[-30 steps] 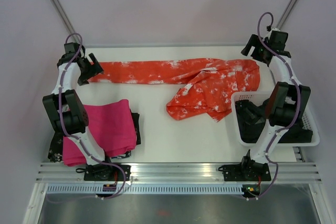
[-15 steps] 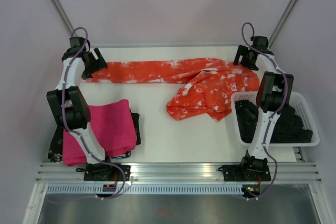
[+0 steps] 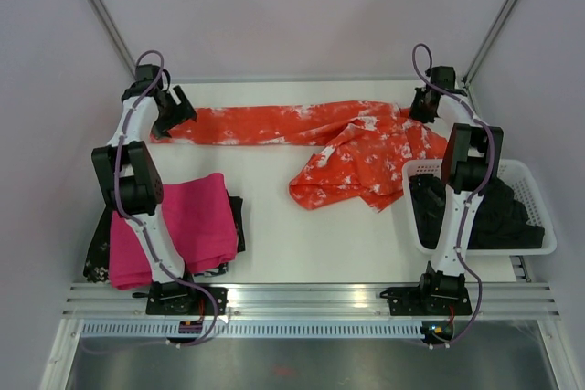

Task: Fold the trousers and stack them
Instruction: Flatten the trousers out

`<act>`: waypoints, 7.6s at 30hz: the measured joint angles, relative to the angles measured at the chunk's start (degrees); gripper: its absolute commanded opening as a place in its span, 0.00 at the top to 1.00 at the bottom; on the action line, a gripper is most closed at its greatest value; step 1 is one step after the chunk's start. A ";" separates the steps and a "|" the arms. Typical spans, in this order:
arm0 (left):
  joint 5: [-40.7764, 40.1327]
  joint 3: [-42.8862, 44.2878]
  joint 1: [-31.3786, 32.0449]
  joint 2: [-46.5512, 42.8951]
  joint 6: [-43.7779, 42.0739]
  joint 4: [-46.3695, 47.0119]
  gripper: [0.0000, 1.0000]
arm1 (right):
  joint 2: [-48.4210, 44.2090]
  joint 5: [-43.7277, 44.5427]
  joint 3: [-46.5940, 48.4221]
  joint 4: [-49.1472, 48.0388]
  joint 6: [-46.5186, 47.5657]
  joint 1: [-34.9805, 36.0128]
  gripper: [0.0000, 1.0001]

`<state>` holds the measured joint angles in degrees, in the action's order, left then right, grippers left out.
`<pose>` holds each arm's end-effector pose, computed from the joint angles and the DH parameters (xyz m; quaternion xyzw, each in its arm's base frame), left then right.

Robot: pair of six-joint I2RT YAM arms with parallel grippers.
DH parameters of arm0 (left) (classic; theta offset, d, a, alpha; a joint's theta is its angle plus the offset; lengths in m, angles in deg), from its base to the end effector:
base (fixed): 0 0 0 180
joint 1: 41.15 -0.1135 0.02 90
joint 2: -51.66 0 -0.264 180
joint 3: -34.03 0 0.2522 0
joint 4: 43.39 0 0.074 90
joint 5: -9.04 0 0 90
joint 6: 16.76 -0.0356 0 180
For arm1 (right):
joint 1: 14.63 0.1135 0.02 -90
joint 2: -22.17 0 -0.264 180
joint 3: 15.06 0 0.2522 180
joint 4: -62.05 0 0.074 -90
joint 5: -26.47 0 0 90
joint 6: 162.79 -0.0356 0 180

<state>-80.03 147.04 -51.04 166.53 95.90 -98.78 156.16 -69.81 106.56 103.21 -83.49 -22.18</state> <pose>0.4359 0.0754 0.2527 -0.2667 0.9216 -0.0391 0.2793 0.5108 -0.0638 0.1614 0.1335 0.9391 0.0606 0.3109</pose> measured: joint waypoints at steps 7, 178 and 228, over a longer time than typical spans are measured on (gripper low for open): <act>-0.87 2.01 2.03 6.67 2.03 -1.22 0.06 | -0.76 -1.88 6.14 -0.46 -1.64 -0.11 1.00; -8.07 -15.98 19.47 -10.75 5.40 -1.01 0.07 | -23.87 -2.80 -23.37 16.15 -8.66 18.75 0.07; -9.44 4.35 -2.99 3.80 0.17 -7.08 0.02 | -16.50 14.21 -12.13 11.74 -8.52 8.17 1.00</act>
<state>-89.47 151.38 -54.03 170.33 96.07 -105.86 139.66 -55.60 94.43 114.95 -92.01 -14.00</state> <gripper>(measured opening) 0.989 0.015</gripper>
